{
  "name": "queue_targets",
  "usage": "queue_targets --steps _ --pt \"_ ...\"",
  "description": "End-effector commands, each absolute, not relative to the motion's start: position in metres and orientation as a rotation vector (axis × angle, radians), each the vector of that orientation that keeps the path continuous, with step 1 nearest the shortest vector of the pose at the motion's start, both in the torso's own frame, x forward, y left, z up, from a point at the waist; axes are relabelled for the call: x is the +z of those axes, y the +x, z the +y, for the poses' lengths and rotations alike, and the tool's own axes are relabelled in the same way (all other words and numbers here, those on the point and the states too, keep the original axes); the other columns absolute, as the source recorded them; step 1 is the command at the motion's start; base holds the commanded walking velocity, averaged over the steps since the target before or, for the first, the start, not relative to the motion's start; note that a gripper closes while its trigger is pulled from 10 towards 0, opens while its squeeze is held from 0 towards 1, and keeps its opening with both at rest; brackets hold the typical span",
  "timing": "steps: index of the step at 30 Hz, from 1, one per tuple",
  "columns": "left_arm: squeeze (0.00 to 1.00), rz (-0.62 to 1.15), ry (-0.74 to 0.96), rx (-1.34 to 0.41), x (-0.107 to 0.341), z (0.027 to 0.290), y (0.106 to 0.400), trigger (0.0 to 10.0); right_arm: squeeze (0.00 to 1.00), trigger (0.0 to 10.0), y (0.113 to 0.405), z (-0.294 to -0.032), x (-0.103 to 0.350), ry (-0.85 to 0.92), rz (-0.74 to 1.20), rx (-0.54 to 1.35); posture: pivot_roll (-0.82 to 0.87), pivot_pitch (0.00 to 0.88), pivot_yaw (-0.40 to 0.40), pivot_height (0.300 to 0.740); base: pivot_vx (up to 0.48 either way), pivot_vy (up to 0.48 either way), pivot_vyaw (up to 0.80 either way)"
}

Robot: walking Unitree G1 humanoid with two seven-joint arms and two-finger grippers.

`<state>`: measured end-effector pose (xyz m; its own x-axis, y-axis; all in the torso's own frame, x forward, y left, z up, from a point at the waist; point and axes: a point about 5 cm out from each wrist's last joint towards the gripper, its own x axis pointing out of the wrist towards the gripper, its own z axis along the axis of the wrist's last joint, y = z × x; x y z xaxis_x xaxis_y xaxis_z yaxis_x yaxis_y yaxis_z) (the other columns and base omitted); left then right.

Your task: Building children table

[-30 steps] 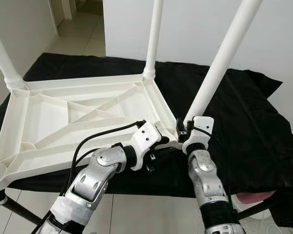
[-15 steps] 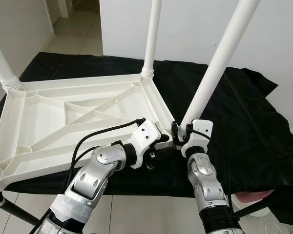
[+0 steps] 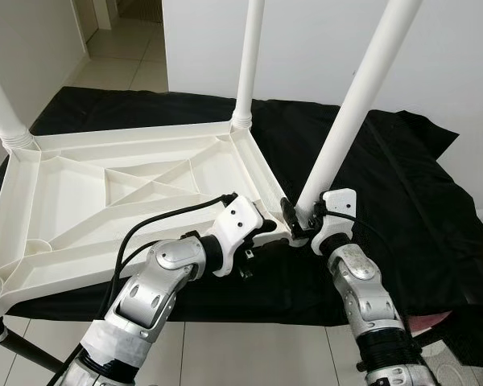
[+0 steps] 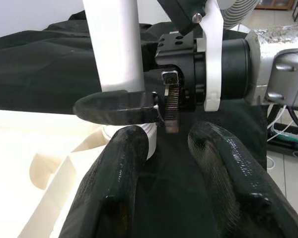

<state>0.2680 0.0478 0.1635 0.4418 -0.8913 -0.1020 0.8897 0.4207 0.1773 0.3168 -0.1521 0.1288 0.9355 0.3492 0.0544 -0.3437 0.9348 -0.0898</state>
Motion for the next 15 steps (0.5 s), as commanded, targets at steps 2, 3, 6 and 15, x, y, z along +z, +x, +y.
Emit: queue_targets --steps 2,3,6,15 --pt "0.0 -0.021 0.223 -1.091 0.166 0.046 0.271 10.0 0.0 10.0 0.321 -0.152 0.129 -0.105 -0.066 0.44 0.02 0.0 -0.075 0.74 0.0 0.0 0.0" --pt "0.0 -0.021 0.223 -1.091 0.166 0.046 0.271 10.0 0.0 10.0 0.321 -0.152 0.129 -0.105 -0.066 0.44 0.02 0.0 -0.075 0.74 0.0 0.0 0.0" --pt "0.0 -0.024 0.215 -1.095 0.166 0.044 0.27 10.0 0.0 10.0 0.324 -0.153 0.13 -0.12 -0.065 0.518 0.02 0.0 -0.075 0.74 0.0 0.0 0.0" --pt "0.0 -0.021 0.205 -1.115 0.164 0.039 0.264 10.0 0.0 6.9 0.332 -0.153 0.127 -0.166 -0.036 0.667 0.02 0.0 -0.077 0.74 0.0 0.0 0.0"
